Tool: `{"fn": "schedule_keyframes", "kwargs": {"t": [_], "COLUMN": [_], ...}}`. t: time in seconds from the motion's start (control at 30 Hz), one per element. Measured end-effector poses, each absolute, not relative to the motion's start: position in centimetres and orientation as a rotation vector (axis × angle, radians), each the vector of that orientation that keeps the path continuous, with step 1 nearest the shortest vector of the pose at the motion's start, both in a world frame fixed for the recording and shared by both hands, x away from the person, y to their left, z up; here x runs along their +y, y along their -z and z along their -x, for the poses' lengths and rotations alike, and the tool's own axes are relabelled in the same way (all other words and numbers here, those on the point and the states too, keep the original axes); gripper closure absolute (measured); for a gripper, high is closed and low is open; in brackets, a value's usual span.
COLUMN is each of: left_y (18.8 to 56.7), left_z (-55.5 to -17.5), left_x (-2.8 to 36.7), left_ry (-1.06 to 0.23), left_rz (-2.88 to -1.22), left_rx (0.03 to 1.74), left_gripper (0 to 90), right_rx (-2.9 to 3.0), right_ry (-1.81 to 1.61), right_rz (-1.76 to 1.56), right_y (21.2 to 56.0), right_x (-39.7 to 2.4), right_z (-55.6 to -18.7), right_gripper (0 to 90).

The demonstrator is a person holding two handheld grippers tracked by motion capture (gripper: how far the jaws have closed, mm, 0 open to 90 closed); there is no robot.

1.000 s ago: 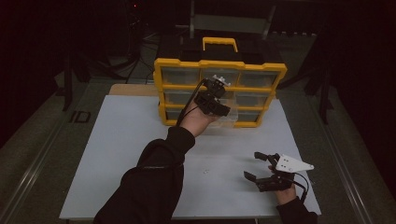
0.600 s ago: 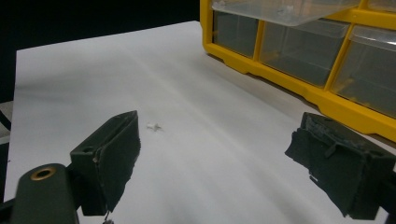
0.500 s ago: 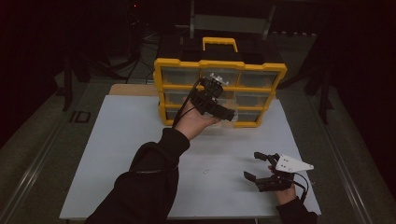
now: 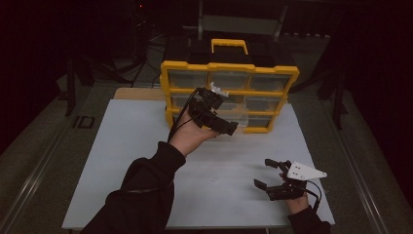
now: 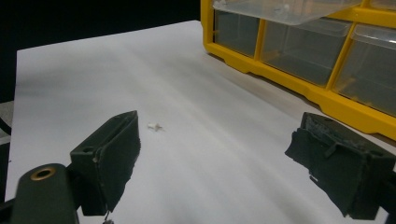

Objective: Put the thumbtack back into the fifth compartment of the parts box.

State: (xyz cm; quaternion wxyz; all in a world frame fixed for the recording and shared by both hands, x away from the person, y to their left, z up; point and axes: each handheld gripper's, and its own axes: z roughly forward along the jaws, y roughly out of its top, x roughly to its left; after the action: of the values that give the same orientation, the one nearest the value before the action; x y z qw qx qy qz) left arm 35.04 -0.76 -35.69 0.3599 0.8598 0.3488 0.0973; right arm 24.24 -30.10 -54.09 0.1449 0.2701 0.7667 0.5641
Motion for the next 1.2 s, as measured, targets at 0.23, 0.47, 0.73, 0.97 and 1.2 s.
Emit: {"fn": "schedule_keyframes", "kwargs": {"t": [0.23,0.47,0.73,0.97,1.2], "left_y": [36.1,36.7,39.0,41.6,44.0], "left_z": [-33.2,-31.6,-29.7,-28.6,-27.8], "left_x": [0.1,0.7,1.4,1.9,2.2], "left_ry": [-0.256,-0.252,-0.207,-0.140,-0.105], "left_rz": [-2.214,-2.214,-2.187,-2.181,-2.173], "left_rx": [0.878,0.846,0.813,0.762,0.715], "left_gripper": [0.0,0.4,0.4,0.5,1.9], "right_rx": [2.208,2.204,2.203,2.200,2.201], "right_ry": [-1.628,-1.629,-1.626,-1.626,-1.624], "right_rz": [-0.780,-0.779,-0.778,-0.775,-0.772], "right_y": [54.1,54.0,54.0,53.9,53.9], "right_x": [-30.1,-30.1,-30.1,-30.1,-30.1], "right_z": [-24.2,-24.2,-24.2,-24.2,-24.1], "right_gripper": [13.6,13.6,13.6,13.6,13.6]}}
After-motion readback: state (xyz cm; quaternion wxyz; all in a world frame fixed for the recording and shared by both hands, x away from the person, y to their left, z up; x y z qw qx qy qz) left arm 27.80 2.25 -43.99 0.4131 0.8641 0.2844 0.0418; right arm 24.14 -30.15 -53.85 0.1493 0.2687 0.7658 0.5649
